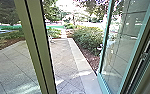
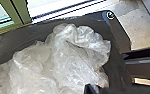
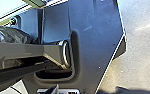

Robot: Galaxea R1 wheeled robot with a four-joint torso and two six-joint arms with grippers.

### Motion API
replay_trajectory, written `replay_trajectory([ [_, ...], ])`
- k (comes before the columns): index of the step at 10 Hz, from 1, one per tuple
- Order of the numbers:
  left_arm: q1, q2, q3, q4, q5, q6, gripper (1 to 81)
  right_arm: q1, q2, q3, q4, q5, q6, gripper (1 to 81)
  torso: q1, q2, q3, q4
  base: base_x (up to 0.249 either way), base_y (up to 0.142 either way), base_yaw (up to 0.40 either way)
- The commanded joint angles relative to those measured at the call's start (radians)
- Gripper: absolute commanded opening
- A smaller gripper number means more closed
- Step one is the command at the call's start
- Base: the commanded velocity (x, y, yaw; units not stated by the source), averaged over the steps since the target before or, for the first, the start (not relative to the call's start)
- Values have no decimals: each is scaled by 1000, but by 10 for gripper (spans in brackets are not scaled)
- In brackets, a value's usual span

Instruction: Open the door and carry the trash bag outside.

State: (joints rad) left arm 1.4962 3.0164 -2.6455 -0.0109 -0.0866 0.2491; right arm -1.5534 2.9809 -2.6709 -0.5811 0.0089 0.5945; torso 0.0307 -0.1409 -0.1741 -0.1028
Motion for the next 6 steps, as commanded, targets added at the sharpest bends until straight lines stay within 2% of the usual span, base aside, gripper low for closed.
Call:
replay_trajectory([
  [1,-43,-2,6,8,53,4,10,37,-4,3,-6,-46,-4,811,0,0,0,0,0,-100,0],
  [6,-43,0,6,8,50,4,10,37,-1,3,-6,-47,-4,811,0,0,0,0,0,-115,0],
])
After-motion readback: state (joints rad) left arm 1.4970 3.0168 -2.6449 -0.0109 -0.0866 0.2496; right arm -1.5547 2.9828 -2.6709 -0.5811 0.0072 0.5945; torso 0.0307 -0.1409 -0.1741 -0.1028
